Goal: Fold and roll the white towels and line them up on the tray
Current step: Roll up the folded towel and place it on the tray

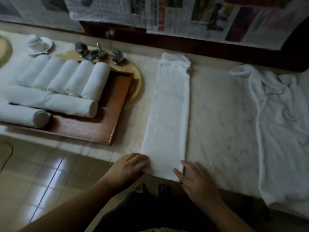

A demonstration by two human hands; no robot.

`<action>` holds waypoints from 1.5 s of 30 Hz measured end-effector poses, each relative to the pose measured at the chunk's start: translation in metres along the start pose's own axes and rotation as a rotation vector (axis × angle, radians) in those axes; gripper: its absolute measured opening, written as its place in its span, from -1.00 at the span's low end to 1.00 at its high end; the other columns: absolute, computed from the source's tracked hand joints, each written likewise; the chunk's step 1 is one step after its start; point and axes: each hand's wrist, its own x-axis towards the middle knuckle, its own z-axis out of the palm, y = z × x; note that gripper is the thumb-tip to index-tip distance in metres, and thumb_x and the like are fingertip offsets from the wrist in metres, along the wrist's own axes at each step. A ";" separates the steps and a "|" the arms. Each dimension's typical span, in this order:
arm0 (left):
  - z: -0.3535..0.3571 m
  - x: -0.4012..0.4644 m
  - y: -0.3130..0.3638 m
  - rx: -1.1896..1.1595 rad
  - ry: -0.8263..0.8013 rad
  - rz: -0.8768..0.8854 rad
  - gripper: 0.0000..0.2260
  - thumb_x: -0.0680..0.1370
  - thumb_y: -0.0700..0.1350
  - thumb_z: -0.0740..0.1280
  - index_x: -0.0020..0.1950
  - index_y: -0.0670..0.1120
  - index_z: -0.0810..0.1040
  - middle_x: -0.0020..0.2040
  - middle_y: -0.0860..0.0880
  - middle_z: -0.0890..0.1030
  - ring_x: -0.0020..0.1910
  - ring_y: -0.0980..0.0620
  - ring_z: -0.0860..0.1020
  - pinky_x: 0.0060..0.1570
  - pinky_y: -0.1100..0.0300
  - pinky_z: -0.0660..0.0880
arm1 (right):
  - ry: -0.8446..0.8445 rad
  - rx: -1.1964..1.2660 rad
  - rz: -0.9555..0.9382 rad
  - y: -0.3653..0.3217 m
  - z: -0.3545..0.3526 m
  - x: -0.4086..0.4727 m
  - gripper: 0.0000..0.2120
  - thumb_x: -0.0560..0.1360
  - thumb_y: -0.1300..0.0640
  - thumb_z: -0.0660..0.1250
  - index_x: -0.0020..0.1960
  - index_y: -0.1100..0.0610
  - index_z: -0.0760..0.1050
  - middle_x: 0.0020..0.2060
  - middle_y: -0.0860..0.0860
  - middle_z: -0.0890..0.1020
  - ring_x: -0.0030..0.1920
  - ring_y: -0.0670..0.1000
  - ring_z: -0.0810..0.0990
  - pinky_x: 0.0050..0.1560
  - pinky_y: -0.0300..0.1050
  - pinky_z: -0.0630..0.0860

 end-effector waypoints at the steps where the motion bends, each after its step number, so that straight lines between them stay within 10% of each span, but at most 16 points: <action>1: 0.000 -0.001 -0.003 -0.001 0.022 0.028 -0.73 0.59 -0.03 0.47 0.27 -0.04 0.63 0.34 -0.04 0.59 0.24 -0.03 0.58 0.08 0.02 0.61 | 0.035 -0.013 0.024 -0.003 -0.002 0.000 -0.58 0.51 0.02 0.31 0.35 -0.01 0.61 0.27 0.10 0.59 0.15 0.18 0.62 0.18 0.10 0.48; 6: -0.003 -0.007 -0.006 -0.020 0.073 0.044 -0.76 0.65 0.00 0.40 0.30 0.00 0.65 0.20 -0.02 0.58 0.10 -0.02 0.56 -0.01 0.13 0.58 | 0.107 0.035 0.094 -0.021 -0.011 0.006 -0.67 0.59 -0.05 0.29 0.23 0.06 0.68 0.00 -0.06 0.63 -0.07 0.05 0.63 -0.08 0.00 0.55; 12: -0.012 0.005 0.003 -0.273 0.027 -0.325 -0.69 0.67 0.19 0.18 0.32 0.20 0.60 0.04 0.28 0.50 0.06 0.23 0.42 0.00 0.34 0.44 | 0.124 0.486 0.613 -0.027 -0.020 0.022 -0.75 0.58 -0.17 0.36 -0.09 -0.02 0.64 -0.19 -0.21 0.50 -0.12 -0.16 0.54 -0.12 -0.16 0.52; 17: -0.011 0.026 0.005 -0.305 0.035 -0.462 -0.90 0.64 0.08 0.36 0.13 0.19 0.64 -0.04 0.26 0.54 0.01 0.21 0.44 -0.04 0.21 0.51 | 0.104 0.434 0.697 -0.035 -0.029 0.035 -0.89 0.52 -0.04 0.49 -0.02 -0.07 0.59 -0.18 -0.21 0.51 -0.13 -0.17 0.53 -0.10 -0.20 0.52; 21: -0.008 0.032 0.000 -0.265 0.013 -0.442 -0.87 0.64 0.09 0.35 0.14 0.11 0.61 0.02 0.18 0.44 0.02 0.13 0.45 -0.15 0.16 0.58 | 0.000 0.305 0.486 -0.037 -0.033 0.033 -0.64 0.59 0.04 0.40 0.35 -0.21 0.53 0.03 -0.18 0.43 -0.02 -0.13 0.49 0.01 -0.20 0.49; 31: -0.002 0.018 -0.010 -0.014 0.027 -0.019 -0.53 0.34 -0.31 0.58 0.14 0.08 0.61 0.04 0.02 0.54 -0.04 -0.03 0.45 -0.19 0.13 0.45 | 0.106 0.570 0.717 -0.032 -0.027 0.039 -0.91 0.52 0.14 0.53 -0.05 -0.03 0.67 -0.16 -0.18 0.54 -0.10 -0.21 0.58 -0.15 -0.52 0.40; 45: 0.001 -0.002 -0.011 0.086 0.067 0.102 -0.59 0.53 -0.13 0.49 0.38 0.03 0.60 0.26 0.05 0.59 0.07 -0.01 0.56 0.02 0.07 0.47 | 0.111 0.048 0.119 -0.014 -0.008 0.009 -0.57 0.45 0.08 0.43 0.32 0.01 0.64 0.21 -0.06 0.66 0.02 0.06 0.60 -0.10 0.00 0.47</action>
